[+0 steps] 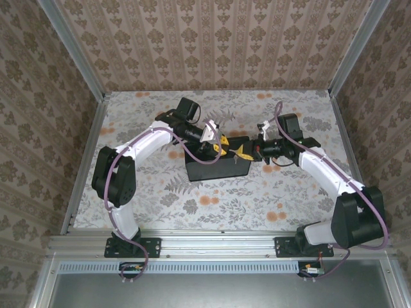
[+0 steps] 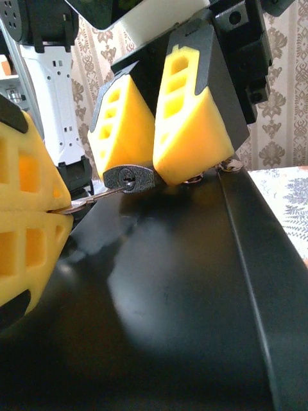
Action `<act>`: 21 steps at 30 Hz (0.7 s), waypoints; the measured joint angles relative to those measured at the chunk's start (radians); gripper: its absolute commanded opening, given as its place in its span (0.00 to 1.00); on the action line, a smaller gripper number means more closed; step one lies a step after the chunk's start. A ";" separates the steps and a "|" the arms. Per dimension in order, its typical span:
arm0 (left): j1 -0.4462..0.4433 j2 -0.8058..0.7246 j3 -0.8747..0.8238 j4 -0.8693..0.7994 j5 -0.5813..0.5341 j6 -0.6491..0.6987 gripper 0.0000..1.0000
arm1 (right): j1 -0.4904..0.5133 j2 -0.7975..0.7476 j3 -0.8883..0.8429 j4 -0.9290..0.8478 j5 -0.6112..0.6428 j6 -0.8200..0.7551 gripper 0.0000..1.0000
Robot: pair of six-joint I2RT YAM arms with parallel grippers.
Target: Unlock a padlock with a key
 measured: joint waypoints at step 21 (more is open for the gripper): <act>0.000 0.002 0.006 -0.001 -0.001 -0.014 0.22 | 0.012 0.002 0.000 0.046 0.007 0.023 0.00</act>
